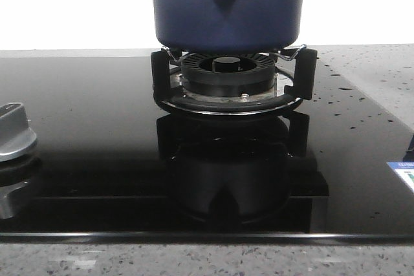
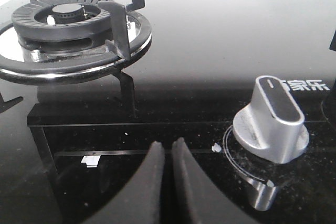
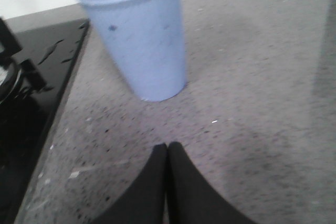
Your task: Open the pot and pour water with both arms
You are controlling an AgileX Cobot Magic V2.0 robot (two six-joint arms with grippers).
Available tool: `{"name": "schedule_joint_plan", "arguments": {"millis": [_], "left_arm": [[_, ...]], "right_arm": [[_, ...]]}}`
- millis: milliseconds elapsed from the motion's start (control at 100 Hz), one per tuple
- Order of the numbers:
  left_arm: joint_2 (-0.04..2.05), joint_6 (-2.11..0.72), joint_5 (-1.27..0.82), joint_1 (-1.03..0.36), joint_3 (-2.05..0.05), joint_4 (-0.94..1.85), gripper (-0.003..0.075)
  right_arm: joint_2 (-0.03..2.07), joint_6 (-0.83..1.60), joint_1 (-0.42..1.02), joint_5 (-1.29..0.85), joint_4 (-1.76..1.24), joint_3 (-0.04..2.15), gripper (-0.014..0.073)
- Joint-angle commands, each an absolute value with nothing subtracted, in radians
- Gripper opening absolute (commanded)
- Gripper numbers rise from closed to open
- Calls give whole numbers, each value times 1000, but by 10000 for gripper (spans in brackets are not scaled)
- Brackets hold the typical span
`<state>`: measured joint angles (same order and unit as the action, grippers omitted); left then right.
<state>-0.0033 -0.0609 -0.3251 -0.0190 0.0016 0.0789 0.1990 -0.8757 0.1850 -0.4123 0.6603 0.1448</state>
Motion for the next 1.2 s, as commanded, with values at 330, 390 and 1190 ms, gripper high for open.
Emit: {"name": "schedule_joint_plan", "arguments": {"millis": [330, 390, 1190], "left_arm": [[-34, -49, -283, -16, 47, 88, -20], [-34, -49, -283, -16, 47, 88, -20], [-34, -49, -283, -16, 47, 88, -20]], "right_arm": [[73, -62, -32, -136, 136, -40, -67], [41, -62, -54, -192, 136, -40, -67], [-29, -62, -104, -314, 134, -40, -67]]}}
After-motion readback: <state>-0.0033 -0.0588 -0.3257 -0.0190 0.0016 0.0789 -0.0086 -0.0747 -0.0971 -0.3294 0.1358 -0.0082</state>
